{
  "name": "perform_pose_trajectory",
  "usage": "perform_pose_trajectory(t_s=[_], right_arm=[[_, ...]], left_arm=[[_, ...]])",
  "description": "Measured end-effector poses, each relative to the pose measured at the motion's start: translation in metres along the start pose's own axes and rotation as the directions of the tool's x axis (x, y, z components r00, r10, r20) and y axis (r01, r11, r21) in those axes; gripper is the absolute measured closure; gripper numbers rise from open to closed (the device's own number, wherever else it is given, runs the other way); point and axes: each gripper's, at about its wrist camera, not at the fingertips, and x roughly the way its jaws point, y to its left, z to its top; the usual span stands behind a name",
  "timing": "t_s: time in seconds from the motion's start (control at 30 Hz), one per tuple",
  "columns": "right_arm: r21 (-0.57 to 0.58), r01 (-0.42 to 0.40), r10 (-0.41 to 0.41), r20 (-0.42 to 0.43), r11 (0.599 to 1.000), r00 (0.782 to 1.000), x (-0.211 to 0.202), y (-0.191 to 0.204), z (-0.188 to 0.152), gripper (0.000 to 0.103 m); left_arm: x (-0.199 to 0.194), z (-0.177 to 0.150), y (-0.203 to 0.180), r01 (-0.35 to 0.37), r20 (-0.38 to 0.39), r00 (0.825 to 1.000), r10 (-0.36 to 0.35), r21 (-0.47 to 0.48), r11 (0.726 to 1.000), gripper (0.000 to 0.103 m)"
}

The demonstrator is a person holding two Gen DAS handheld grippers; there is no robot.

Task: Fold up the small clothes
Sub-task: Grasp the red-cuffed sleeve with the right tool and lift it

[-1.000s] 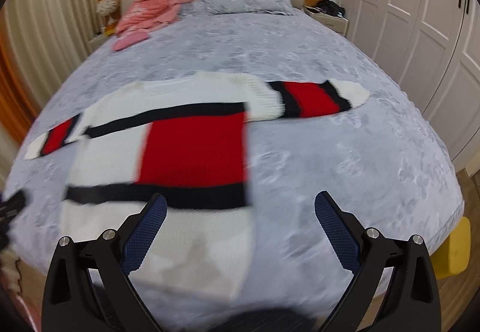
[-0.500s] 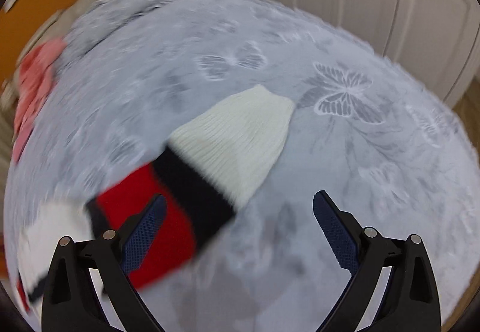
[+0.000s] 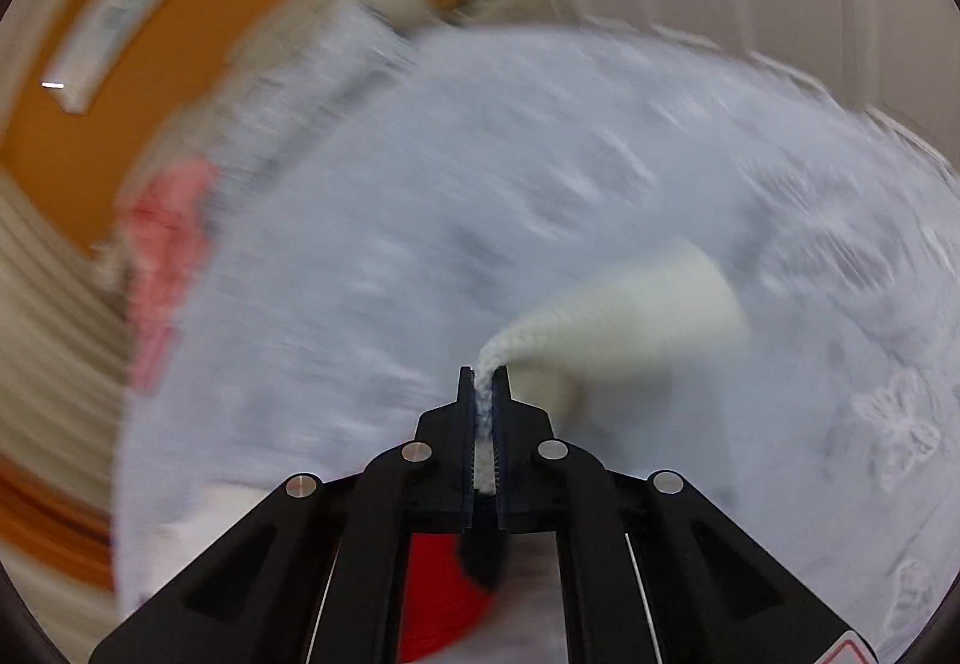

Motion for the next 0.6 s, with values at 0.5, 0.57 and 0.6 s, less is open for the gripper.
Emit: perform_pose_trajectory(t_s=[0.5,0.57,0.6], right_arm=[[-0.634,-0.438,0.179,-0.431,0.637,0.885,0.010,0.338,-0.249,0.064],[-0.700,-0.390,0.127,-0.398,0.599,0.909,0.008,0.327,-0.278,0.058],[-0.704,-0.365,0.123,-0.371,0.609,0.920,0.002,0.315,-0.277,0.047]], left_arm=[[-0.027,0.014,0.050,0.128,0.042,0.991,-0.123,-0.142,0.982,0.005],[-0.020,0.023,0.057,0.160,0.041,0.987,-0.155,-0.176,0.971,0.005],[-0.016,0.028,0.059,0.172,0.040,0.985,-0.168,-0.188,0.967,0.005]])
